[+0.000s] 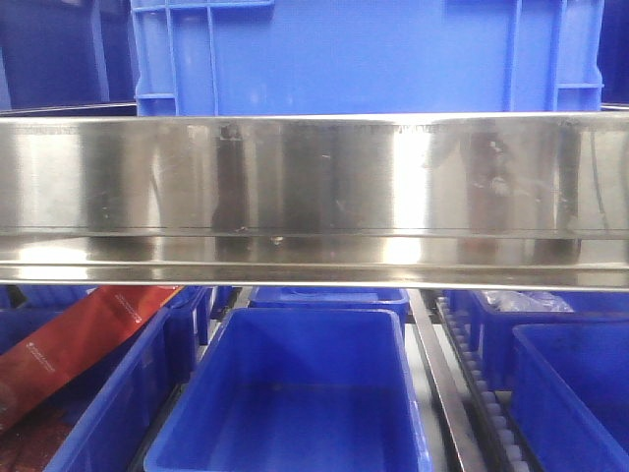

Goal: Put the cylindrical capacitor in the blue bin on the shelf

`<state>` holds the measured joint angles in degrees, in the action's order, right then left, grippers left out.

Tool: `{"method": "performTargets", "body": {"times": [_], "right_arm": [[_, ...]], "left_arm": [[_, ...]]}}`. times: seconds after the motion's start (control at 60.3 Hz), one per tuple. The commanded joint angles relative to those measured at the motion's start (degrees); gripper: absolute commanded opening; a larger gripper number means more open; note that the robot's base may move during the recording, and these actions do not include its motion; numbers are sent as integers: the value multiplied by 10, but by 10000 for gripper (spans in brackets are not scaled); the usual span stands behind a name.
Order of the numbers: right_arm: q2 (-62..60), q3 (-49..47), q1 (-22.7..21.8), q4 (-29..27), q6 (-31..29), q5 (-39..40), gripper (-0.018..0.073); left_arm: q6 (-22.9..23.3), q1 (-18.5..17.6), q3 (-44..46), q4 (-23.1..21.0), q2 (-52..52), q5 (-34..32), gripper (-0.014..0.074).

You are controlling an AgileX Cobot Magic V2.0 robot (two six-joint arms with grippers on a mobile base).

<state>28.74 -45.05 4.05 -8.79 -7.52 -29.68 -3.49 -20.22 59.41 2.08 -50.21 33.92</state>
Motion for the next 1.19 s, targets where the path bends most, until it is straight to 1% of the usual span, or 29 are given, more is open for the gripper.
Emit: {"method": "performTargets", "body": {"times": [0.0,0.1,0.182,0.348,0.498,0.63,0.746,0.813,0.863,0.896,0.945,0.962,1.028,1.078,1.145,1.178], "right_arm": [[-2,-4,0,-1,-1,17,-79],[-2,-4,0,-1,-1,17,-79],[-2,-4,0,-1,-1,17,-79],[-2,-4,0,-1,-1,17,-79],[-2,-4,0,-1,-1,17,-79],[-2,-4,0,-1,-1,17,-79],[-2,-4,0,-1,-1,17,-79],[-2,-4,0,-1,-1,16,-79],[-2,-4,0,-1,-1,16,-79],[-2,-4,0,-1,-1,16,-79],[-2,-4,0,-1,-1,16,-79],[-2,-4,0,-1,-1,16,-79],[-2,-4,0,-1,-1,16,-79],[-2,-4,0,-1,-1,14,-79],[-2,-4,0,-1,-1,14,-79],[-2,-4,0,-1,-1,14,-79]], "left_arm": [[-8,-49,66,5,-47,-18,-111],[-8,-86,157,5,-113,-18,-111],[-8,-105,239,2,-175,-18,-111],[-8,-123,389,-38,-302,-15,-111],[-8,-144,494,-45,-418,19,-111],[-8,-155,546,-45,-493,45,-111],[-8,-155,551,-45,-539,49,-111],[-8,-155,551,-45,-557,58,-92],[-8,-155,551,-45,-566,66,-50],[-8,-155,551,-45,-571,73,0],[-8,-155,551,-46,-578,80,98],[-8,-155,551,-48,-578,82,146],[-8,-155,551,-51,-581,84,292],[-8,-155,551,-55,-581,84,452],[-8,-155,552,-57,-579,86,627],[-8,-155,556,-58,-578,92,606]]}}
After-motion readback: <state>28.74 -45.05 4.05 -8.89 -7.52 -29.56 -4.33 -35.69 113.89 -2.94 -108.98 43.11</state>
